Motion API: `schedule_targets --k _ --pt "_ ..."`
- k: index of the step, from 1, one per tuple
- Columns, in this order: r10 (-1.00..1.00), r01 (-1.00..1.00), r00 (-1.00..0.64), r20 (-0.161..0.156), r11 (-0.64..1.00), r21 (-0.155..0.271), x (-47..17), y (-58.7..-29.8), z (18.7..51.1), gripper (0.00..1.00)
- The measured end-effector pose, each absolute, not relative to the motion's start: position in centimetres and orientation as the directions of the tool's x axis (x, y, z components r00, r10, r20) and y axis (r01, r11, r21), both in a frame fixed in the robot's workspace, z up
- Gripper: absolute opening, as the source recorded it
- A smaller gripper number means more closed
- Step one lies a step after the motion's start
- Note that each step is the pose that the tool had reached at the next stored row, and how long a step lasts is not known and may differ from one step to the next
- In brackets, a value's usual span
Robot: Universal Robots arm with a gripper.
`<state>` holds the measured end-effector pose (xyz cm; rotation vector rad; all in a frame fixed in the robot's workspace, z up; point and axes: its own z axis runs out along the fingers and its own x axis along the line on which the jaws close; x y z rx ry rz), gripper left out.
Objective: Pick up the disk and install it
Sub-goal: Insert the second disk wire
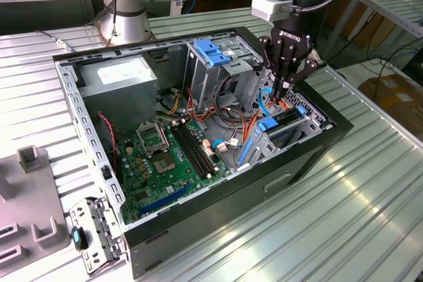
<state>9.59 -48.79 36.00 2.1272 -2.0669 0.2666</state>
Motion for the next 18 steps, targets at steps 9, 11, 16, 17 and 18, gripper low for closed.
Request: schedule_targets --k 9,11,16,17,18 --pt "-0.992 -1.000 0.028 0.123 -0.029 -0.012 9.5 -52.1 35.8 0.16" --pt "-0.993 -0.999 0.028 0.116 -0.030 -0.012 9.5 -52.5 35.7 0.16" --pt "-0.995 -0.999 0.028 0.093 -0.030 -0.016 9.5 -53.7 35.6 0.16" --pt "-0.996 -0.999 0.028 0.085 -0.030 -0.020 9.5 -53.9 35.5 0.16" --pt "-0.997 -0.999 0.028 0.076 -0.030 -0.025 9.5 -54.0 35.5 0.16"
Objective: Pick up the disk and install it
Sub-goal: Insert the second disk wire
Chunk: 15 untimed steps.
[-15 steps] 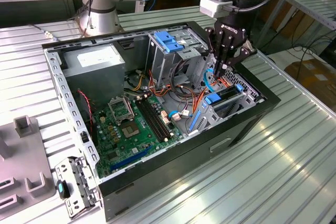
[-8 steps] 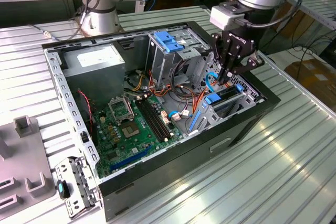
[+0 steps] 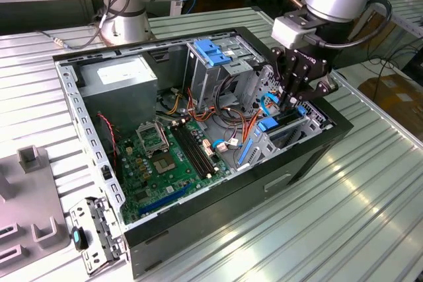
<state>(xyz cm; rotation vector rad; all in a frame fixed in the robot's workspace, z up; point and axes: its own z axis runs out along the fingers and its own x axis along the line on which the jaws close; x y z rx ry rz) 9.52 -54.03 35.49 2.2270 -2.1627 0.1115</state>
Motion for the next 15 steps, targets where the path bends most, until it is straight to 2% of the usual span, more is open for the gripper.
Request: schedule_targets --k 6,15 --pt "-0.998 -0.998 0.028 0.050 -0.030 -0.047 9.2 -54.4 35.3 0.16" --pt "-0.999 -0.998 0.025 0.031 -0.027 -0.053 9.1 -55.1 35.0 0.16"
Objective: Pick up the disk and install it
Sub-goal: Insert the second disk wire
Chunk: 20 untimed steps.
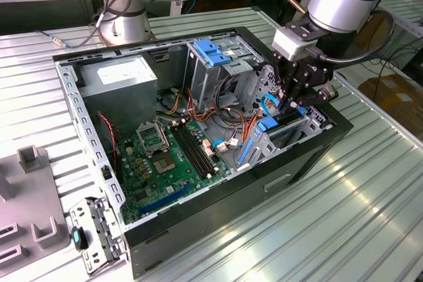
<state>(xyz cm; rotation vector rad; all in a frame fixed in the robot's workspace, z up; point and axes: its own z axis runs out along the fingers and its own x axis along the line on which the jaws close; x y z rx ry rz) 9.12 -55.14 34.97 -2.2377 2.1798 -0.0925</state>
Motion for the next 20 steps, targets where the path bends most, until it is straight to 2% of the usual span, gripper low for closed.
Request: schedule_targets --k 16,17,18,20 --pt "-1.000 -0.999 0.022 0.015 -0.022 -0.049 9.13 -55.42 34.31 0.16" --pt "-1.000 -0.999 0.022 0.014 -0.022 -0.049 9.13 -55.43 34.25 0.17" --pt "-1.000 -0.999 0.022 0.010 -0.022 -0.049 9.13 -55.44 34.54 0.24" --pt "-1.000 -0.999 0.022 0.010 -0.022 -0.049 9.13 -55.43 34.99 0.24"
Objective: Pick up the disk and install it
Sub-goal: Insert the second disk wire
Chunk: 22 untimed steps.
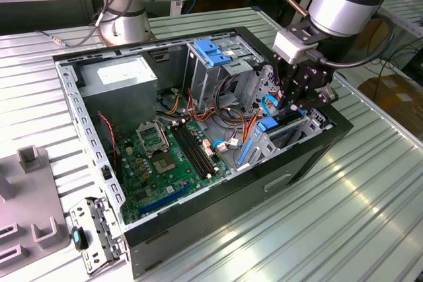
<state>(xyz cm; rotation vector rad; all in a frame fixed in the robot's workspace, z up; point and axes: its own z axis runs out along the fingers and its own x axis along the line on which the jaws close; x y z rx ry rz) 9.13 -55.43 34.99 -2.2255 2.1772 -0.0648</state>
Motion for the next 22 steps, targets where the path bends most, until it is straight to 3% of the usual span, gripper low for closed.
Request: schedule_targets --k 10,12,22 --pt "-1.000 -0.999 0.022 0.010 -0.022 -0.049 9.13 -55.43 35.42 0.22" --pt "-1.000 -0.999 0.022 0.011 -0.022 -0.049 9.13 -55.43 35.43 0.11" --pt "-1.000 -0.999 0.022 0.013 -0.022 -0.047 9.79 -55.44 34.66 0.11"
